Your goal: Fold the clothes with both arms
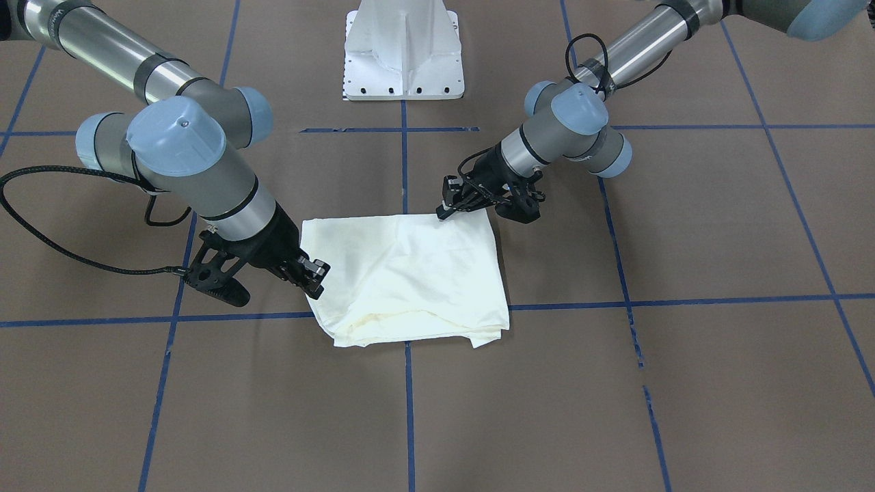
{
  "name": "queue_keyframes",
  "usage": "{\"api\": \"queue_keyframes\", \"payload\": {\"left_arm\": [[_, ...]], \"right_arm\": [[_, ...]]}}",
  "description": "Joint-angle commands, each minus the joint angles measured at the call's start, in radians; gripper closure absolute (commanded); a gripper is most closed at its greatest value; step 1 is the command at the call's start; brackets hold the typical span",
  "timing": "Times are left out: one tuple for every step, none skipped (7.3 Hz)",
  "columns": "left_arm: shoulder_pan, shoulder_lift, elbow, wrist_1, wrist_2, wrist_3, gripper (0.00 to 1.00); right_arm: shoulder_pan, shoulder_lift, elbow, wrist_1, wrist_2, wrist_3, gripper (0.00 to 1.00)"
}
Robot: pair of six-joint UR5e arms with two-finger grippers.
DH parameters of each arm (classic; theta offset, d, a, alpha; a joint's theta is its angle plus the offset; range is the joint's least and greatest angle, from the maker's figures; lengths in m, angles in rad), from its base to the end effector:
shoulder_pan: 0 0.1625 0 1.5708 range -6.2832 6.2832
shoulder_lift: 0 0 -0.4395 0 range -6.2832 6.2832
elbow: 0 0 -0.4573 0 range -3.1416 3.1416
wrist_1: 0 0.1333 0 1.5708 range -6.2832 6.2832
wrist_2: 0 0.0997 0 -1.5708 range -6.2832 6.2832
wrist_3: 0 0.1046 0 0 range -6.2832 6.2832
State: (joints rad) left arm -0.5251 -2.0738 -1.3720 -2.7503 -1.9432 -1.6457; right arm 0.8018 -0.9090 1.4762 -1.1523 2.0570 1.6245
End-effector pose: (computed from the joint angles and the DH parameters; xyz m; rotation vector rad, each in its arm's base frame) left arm 0.6046 -0.4603 0.3197 0.0334 1.4928 -0.2084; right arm -0.4873 -0.6249 0.2315 -0.0629 -1.0732 0.5336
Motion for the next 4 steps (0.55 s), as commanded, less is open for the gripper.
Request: {"api": "queue_keyframes", "payload": {"left_arm": [[-0.055,0.043,-0.001,0.014,-0.01,0.018,1.0],[-0.084,0.075,-0.039,0.015,-0.041,0.058,1.0],[-0.081,0.122,-0.064,0.015,-0.042,0.061,1.0],[-0.07,0.138,-0.064,0.015,-0.03,0.06,1.0]], "right_arm": [[-0.001,0.001,-0.001,0.0,-0.001,0.0,1.0],[-0.003,0.001,-0.001,0.0,-0.002,0.0,1.0],[-0.003,0.001,-0.001,0.0,-0.002,0.0,1.0],[-0.004,0.002,-0.002,0.0,-0.003,0.0,1.0]]}}
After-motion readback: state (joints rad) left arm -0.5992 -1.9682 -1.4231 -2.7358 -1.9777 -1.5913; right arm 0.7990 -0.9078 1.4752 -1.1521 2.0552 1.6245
